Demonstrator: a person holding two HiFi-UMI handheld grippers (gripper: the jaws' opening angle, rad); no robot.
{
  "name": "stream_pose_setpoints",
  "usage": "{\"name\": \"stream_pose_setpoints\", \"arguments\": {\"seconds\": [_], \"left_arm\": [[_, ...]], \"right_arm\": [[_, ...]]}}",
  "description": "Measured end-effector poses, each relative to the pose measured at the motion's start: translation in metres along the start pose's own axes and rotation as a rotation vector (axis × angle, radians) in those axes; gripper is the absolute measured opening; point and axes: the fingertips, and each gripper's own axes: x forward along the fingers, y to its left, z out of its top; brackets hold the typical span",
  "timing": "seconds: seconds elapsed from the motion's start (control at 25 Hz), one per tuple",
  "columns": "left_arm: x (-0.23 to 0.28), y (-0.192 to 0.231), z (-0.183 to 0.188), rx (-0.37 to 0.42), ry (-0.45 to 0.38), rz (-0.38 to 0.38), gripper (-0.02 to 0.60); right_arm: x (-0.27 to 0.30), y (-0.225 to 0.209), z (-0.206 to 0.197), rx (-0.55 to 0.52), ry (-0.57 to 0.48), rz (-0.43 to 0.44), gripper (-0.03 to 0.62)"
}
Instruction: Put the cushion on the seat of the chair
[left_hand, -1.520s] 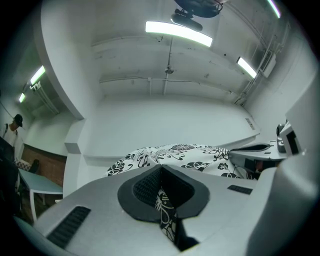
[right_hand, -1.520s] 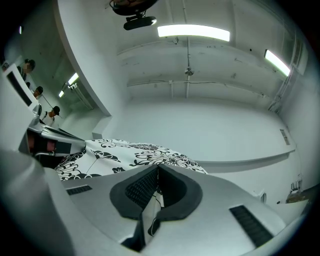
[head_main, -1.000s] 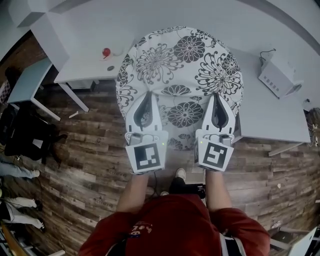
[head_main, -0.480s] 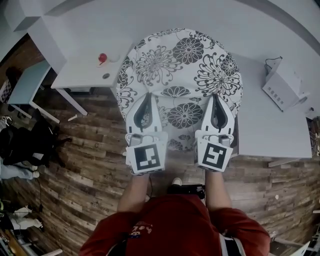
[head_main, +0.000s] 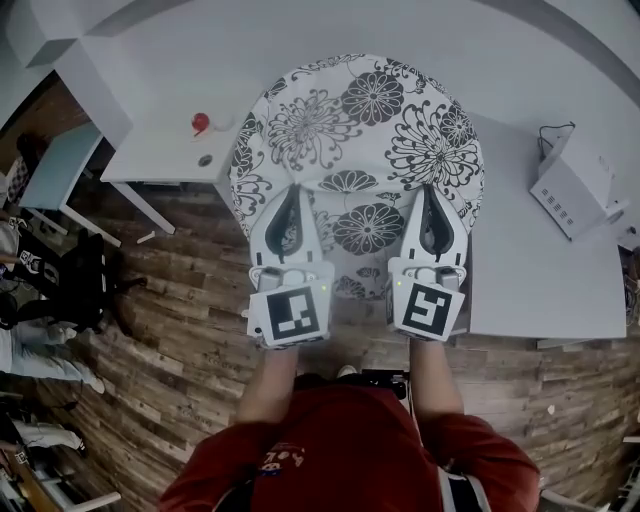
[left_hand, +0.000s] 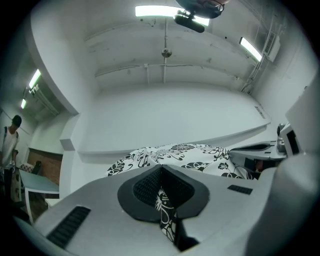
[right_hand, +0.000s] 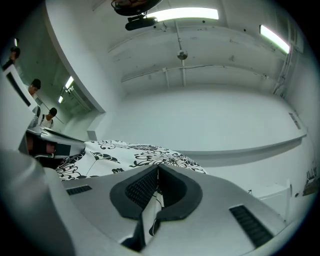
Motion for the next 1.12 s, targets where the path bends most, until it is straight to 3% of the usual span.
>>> {"name": "stream_pose_setpoints", "arguments": {"seconds": [1.12], "left_arm": [[-0.0013, -0.0008, 0.0057, 0.016, 0.006, 0.01, 0.028]], "right_arm": [[0.0012, 0.0018, 0.0047, 0.024, -0.024, 0.018, 0.028]]}}
